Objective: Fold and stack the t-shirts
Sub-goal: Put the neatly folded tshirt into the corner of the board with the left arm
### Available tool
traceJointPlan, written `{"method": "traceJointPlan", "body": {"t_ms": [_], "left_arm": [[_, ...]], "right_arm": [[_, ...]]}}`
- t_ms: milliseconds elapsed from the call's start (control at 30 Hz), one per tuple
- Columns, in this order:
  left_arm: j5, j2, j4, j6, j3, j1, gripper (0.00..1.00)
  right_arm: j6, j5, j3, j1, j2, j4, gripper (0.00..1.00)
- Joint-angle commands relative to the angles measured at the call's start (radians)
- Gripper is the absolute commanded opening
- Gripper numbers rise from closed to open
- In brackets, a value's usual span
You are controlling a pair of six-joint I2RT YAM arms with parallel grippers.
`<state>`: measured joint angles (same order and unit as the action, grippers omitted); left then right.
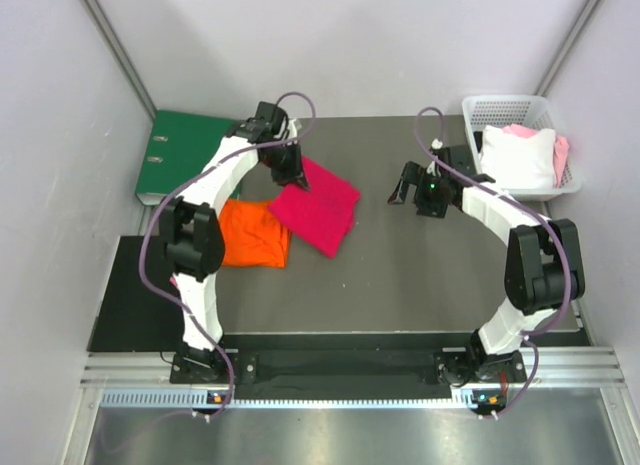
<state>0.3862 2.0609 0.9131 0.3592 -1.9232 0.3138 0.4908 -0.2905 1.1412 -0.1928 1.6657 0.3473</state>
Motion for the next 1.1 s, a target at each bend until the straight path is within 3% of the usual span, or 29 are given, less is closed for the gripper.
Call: {"method": "traceJointPlan", "body": {"t_ms": [0, 333, 733, 1067], "left_arm": [[-0.039, -0.186, 0.084, 0.0, 0.153, -0.061, 0.0], [-0.136, -0.419, 0.078, 0.047, 0.346, -0.148, 0.0], [-0.162, -0.42, -0.026, 0.038, 0.596, -0.308, 0.0], [-0.126, -0.354, -0.126, 0.053, 0.56, -0.381, 0.0]], "right_arm": [[-0.04, -0.038, -0.018, 0.007, -0.055, 0.002, 1.0], [-0.061, -0.108, -0.084, 0.006, -0.09, -0.01, 1.0], [-0.09, -0.159, -0.032, 0.004, -0.044, 0.009, 1.0], [-0.095, -0.182, -0.031, -0.004, -0.02, 0.009, 1.0]]}}
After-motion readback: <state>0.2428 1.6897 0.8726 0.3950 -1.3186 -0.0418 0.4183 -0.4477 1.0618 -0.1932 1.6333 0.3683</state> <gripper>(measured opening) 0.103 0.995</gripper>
